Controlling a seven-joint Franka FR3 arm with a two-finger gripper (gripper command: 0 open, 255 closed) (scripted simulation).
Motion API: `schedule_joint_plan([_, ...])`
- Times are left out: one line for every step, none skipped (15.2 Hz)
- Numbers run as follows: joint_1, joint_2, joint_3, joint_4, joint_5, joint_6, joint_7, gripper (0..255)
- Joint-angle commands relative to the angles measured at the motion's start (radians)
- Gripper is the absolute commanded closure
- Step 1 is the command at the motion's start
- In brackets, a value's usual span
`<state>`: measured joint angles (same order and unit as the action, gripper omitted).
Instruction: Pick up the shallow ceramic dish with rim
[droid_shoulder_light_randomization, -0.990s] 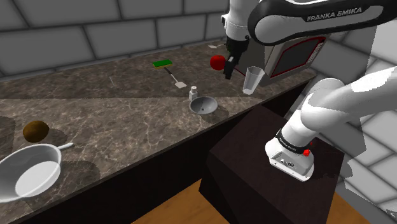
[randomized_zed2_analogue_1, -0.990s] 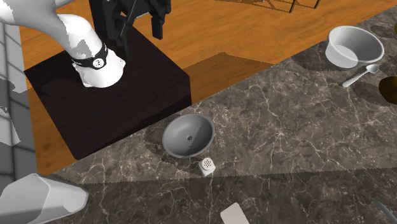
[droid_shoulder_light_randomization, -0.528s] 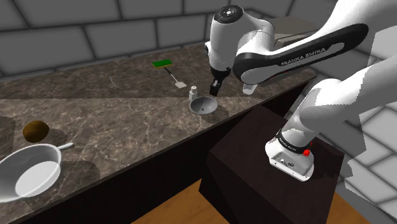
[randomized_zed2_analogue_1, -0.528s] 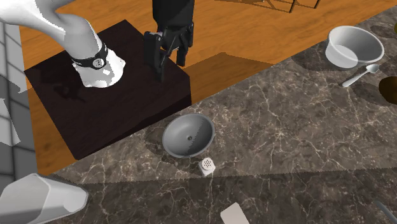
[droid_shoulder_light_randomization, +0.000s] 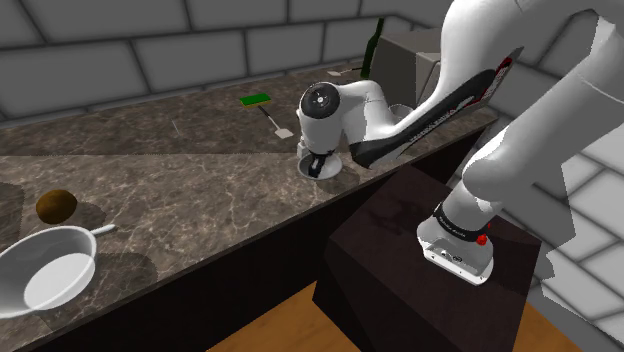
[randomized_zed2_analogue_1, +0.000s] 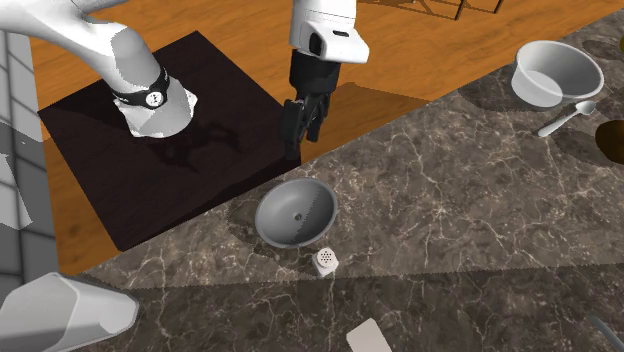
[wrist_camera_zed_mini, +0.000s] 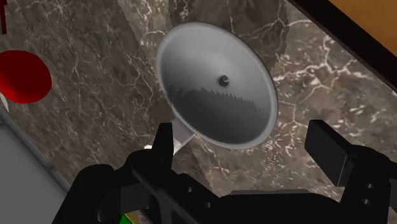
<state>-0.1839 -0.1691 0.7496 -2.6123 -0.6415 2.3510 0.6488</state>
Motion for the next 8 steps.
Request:
schedule_joint_plan([-0.051,0.138,0.061,0.043,-0.204,-0.021,0.176,0])
schedule_joint_plan([-0.055,0.213,0.070,0.070,-0.300,-0.054,0.254,0])
schedule_joint_plan([-0.044,0.287,0.066,0.099,-0.387,-0.092,0.323,0])
schedule_joint_plan([-0.025,0.348,0.053,0.124,-0.455,-0.126,0.375,0])
schedule_joint_plan([-0.013,0.366,0.039,0.127,-0.473,-0.128,0.391,0])
schedule_joint_plan([-0.007,0.385,0.031,0.131,-0.492,-0.131,0.408,0])
schedule_joint_plan([-0.001,0.404,0.024,0.134,-0.511,-0.135,0.424,0])
schedule_joint_plan([0.005,0.422,0.017,0.138,-0.530,-0.138,0.440,0])
